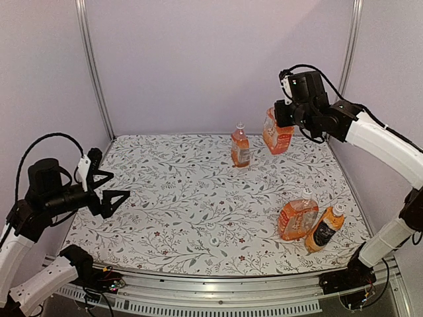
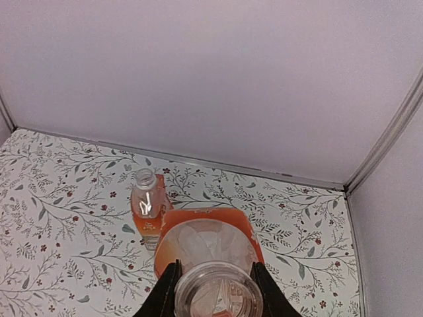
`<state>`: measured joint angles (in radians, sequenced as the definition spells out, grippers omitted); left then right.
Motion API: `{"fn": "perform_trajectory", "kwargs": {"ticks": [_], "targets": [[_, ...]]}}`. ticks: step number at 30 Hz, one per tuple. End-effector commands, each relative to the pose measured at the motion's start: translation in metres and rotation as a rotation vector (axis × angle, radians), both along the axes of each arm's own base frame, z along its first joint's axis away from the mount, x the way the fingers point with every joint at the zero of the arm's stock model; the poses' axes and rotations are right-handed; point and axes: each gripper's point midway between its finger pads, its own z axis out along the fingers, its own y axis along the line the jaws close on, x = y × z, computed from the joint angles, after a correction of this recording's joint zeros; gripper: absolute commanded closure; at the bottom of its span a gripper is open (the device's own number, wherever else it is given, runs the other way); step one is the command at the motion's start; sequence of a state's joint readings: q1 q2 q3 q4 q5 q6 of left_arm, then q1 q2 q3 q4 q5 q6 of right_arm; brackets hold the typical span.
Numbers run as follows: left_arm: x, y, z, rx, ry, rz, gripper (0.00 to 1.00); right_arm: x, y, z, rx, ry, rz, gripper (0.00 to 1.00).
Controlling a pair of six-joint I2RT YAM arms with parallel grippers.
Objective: Unscrew the bottle caps
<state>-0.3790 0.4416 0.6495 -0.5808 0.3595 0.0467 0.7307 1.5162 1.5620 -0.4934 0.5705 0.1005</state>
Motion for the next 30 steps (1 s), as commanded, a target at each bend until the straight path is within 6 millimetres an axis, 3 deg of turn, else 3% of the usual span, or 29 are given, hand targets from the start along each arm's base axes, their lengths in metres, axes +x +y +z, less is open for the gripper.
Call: {"fn": "perform_trajectory", "kwargs": {"ticks": [1, 2, 5, 9, 13, 21, 29, 30], "targets": [[0.010, 0.010, -0.009, -0.055, 0.023, 0.086, 0.01, 0.045, -0.030, -0.017, 0.016, 0.005, -0.147, 1.00], [0.012, 0.013, -0.013, -0.054, 0.027, 0.098, 0.01, 0.058, -0.035, -0.015, 0.033, -0.009, -0.162, 1.00], [0.016, 0.020, -0.025, -0.064, 0.048, 0.146, 0.01, 0.095, -0.028, -0.039, 0.044, 0.021, -0.171, 1.00], [0.021, 0.026, -0.027, -0.078, 0.045, 0.183, 0.00, 0.140, -0.013, -0.093, -0.015, 0.086, -0.173, 1.00], [0.022, 0.031, -0.029, -0.082, 0.042, 0.204, 0.00, 0.163, -0.013, -0.130, -0.018, 0.131, -0.214, 1.00], [0.022, 0.032, -0.028, -0.090, 0.035, 0.205, 0.01, 0.182, -0.005, -0.182, -0.031, 0.215, -0.234, 1.00], [0.022, 0.033, -0.027, -0.089, 0.027, 0.212, 0.01, 0.185, -0.008, -0.193, -0.054, 0.227, -0.253, 1.00], [0.022, 0.033, -0.027, -0.089, 0.028, 0.212, 0.00, 0.184, -0.008, -0.193, -0.055, 0.230, -0.250, 0.96]]}}
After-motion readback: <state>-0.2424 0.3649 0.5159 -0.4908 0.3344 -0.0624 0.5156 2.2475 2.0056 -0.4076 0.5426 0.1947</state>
